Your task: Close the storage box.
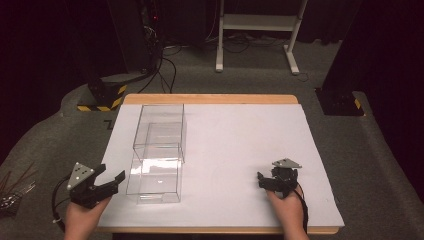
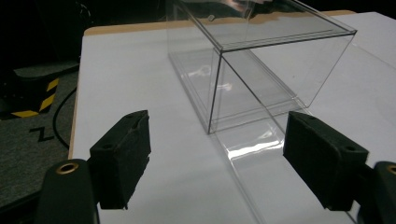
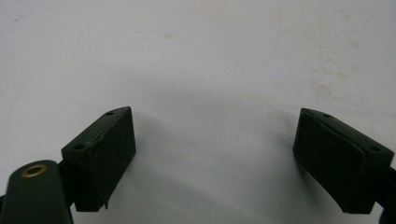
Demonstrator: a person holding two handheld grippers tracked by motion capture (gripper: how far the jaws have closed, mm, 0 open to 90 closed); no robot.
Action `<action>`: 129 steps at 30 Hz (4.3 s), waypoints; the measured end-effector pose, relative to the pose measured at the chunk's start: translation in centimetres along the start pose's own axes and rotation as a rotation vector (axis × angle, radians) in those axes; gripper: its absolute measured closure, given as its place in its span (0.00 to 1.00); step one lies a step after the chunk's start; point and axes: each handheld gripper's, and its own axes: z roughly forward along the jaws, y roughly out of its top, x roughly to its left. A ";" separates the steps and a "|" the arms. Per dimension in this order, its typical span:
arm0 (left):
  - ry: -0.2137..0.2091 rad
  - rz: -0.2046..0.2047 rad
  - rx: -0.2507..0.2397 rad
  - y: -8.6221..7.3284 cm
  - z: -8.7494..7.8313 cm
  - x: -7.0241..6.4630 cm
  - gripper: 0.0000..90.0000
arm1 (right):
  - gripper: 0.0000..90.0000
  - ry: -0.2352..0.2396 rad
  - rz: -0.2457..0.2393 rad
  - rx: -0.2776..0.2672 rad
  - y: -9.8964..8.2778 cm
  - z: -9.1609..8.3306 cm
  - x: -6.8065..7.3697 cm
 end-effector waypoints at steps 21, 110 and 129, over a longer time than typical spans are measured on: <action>-0.068 0.039 0.009 -1.4 -1.9 -1.6 0.18 | 0.14 -0.002 0.001 0.002 0.0 0.0 0.0; -0.104 0.063 0.026 -3.7 1.8 -4.1 0.39 | 0.17 0.005 -0.008 -0.004 0.0 -0.1 0.1; -0.097 0.058 0.019 -3.4 2.6 -4.0 0.38 | 0.17 0.006 -0.008 -0.002 0.0 -0.1 0.1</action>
